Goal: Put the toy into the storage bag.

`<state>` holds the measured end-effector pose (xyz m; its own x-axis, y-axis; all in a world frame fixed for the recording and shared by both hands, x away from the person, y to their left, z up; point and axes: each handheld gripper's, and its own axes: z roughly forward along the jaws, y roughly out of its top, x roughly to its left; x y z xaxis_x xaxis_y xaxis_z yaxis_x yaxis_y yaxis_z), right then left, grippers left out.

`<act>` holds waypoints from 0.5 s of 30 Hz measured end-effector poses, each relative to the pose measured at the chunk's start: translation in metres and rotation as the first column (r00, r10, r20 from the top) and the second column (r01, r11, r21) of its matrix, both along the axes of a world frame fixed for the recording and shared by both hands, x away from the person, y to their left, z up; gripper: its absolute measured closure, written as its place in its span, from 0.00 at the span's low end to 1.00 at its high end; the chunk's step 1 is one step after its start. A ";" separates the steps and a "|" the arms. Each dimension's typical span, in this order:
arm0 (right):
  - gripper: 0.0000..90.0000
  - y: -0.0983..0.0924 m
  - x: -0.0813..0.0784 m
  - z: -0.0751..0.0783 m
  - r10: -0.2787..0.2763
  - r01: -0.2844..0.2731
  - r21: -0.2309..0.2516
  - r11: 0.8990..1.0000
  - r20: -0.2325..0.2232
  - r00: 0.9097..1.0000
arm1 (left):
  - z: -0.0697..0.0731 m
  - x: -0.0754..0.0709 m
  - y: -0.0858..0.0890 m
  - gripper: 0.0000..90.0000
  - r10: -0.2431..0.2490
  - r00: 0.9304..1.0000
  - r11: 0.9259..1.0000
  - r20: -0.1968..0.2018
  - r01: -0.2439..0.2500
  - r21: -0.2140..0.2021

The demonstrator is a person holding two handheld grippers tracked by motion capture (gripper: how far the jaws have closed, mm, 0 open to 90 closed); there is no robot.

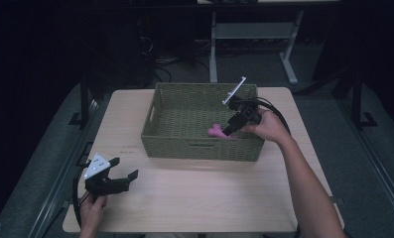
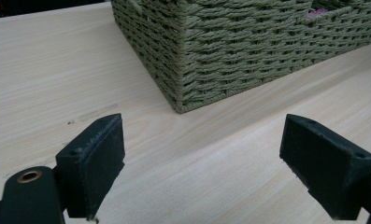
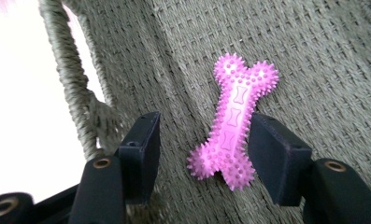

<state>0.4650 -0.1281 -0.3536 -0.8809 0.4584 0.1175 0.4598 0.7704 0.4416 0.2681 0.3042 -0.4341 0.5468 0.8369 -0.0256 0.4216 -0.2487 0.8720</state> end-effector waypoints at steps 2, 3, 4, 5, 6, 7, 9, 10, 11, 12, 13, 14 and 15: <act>0.48 -0.001 -0.001 0.001 0.002 -0.002 0.007 1.000 0.005 1.000 | 0.000 0.000 0.000 0.15 0.000 1.000 1.000 0.000 0.000 0.000; 0.47 -0.003 -0.003 0.002 0.000 -0.001 0.019 1.000 0.005 1.000 | 0.000 0.000 0.000 0.15 0.000 1.000 1.000 0.001 0.000 0.000; 0.46 -0.003 -0.004 0.003 0.000 0.000 0.015 1.000 0.004 1.000 | 0.000 0.000 0.000 0.15 0.000 1.000 1.000 0.002 0.000 0.001; 0.46 -0.004 -0.005 0.003 -0.003 0.002 0.010 1.000 0.005 1.000 | 0.000 0.000 0.000 0.15 -0.001 1.000 1.000 0.002 0.001 0.001; 0.46 -0.005 -0.006 0.004 -0.003 0.003 0.011 1.000 0.005 1.000 | 0.000 0.000 0.000 0.15 -0.001 1.000 1.000 0.001 0.001 0.002; 0.46 -0.005 -0.007 0.004 -0.002 0.002 0.016 1.000 0.008 1.000 | 0.000 0.000 0.000 0.15 0.000 1.000 1.000 0.001 0.000 0.002; 0.46 -0.006 -0.010 0.007 -0.004 0.003 0.026 1.000 0.013 1.000 | 0.000 0.000 0.000 0.15 -0.002 1.000 1.000 0.002 0.002 0.005; 0.47 -0.007 -0.011 0.008 -0.002 0.001 0.028 1.000 0.017 1.000 | 0.000 0.000 0.000 0.15 0.000 1.000 1.000 0.003 0.000 0.003; 0.47 -0.007 -0.012 0.010 0.000 0.000 0.029 1.000 0.019 1.000 | 0.000 0.000 0.000 0.15 0.004 1.000 1.000 0.002 -0.004 0.000; 0.46 -0.007 -0.013 0.011 0.002 -0.002 0.028 1.000 0.027 1.000 | 0.000 0.000 0.001 0.15 0.005 1.000 1.000 0.002 -0.005 -0.002; 0.46 -0.008 -0.014 0.013 0.000 -0.001 0.028 1.000 0.029 1.000 | 0.000 0.000 0.001 0.15 0.005 1.000 1.000 0.003 -0.005 -0.002; 0.46 -0.009 -0.015 0.014 0.001 -0.002 0.031 1.000 0.031 1.000 | 0.000 0.000 0.001 0.15 0.005 1.000 1.000 0.003 -0.005 -0.002; 0.46 -0.009 -0.016 0.015 -0.003 0.001 0.033 0.999 0.036 0.999 | 0.000 0.000 0.001 0.15 0.005 1.000 1.000 0.003 -0.005 0.000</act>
<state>0.4487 -0.1373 -0.3383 -0.8839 0.4566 0.1009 0.4448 0.7545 0.4826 0.2682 0.3048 -0.4340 0.5428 0.8395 -0.0242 0.4201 -0.2464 0.8734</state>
